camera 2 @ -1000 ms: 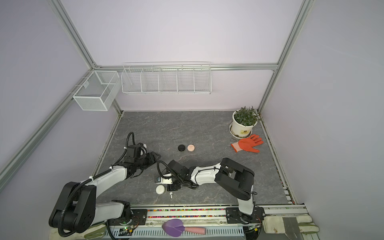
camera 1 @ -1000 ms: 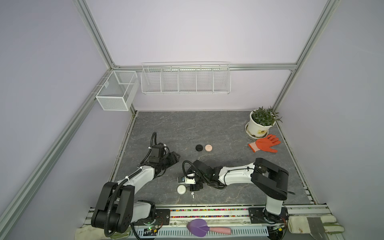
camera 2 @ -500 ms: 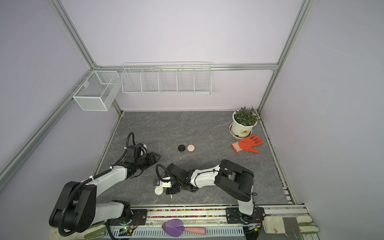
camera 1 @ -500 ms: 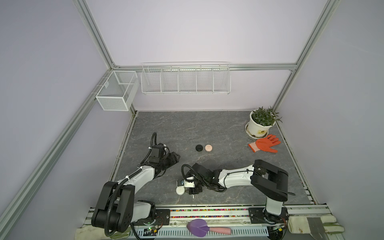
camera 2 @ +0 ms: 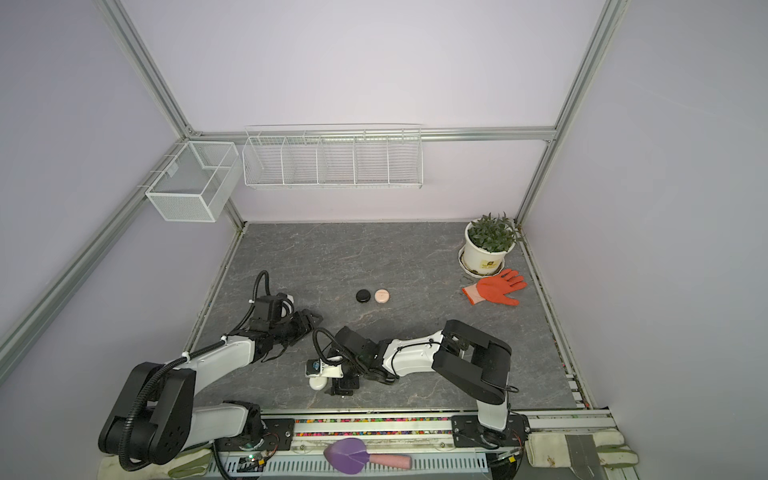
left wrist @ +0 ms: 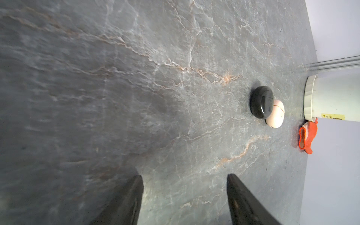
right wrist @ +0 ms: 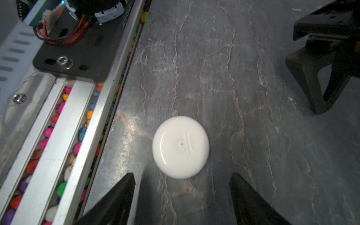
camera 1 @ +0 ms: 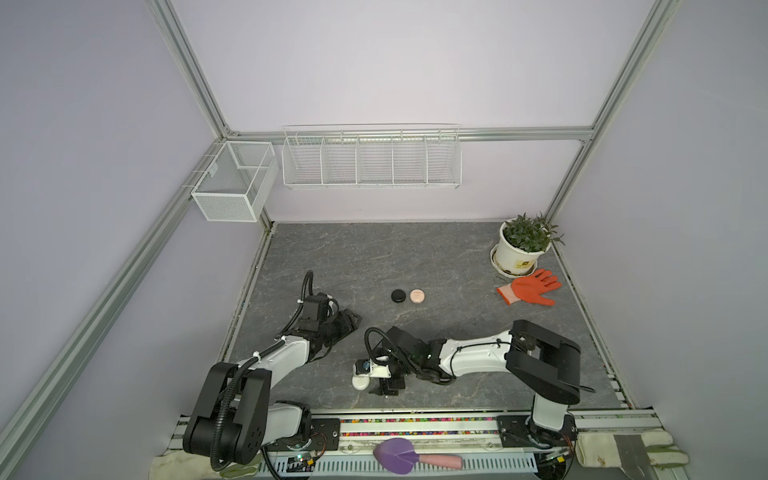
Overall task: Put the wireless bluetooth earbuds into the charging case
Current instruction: 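Close the right gripper on the white round case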
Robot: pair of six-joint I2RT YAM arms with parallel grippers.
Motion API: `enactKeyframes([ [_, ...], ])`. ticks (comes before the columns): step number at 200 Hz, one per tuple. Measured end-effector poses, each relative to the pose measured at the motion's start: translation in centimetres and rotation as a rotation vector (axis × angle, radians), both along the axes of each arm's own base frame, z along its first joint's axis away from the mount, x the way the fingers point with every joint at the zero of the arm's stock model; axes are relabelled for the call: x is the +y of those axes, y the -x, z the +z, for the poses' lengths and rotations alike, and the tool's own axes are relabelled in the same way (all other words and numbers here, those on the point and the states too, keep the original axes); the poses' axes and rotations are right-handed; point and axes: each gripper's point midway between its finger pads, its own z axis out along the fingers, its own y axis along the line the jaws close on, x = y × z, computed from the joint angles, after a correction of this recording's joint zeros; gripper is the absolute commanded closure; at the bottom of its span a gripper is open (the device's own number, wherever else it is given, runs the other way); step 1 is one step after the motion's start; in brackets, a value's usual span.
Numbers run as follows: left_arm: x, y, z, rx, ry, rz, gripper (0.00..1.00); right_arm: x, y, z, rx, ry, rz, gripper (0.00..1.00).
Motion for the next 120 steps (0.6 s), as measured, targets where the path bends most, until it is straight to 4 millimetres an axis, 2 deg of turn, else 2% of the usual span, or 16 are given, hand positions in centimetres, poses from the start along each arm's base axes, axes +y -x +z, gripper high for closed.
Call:
enactKeyframes([
  [30,0.0,0.0,0.0,0.0,0.0,-0.001,0.32,0.8,-0.2,0.2,0.013,-0.012,0.006,0.24],
  [84,0.0,0.0,0.0,-0.001,-0.001,-0.002,0.32,1.4,0.1,-1.8,0.054,0.016,0.028,0.3],
  [120,0.0,0.0,0.0,-0.002,-0.001,-0.001,0.32,1.9,0.2,-1.8,0.06,0.007,0.037,0.36],
])
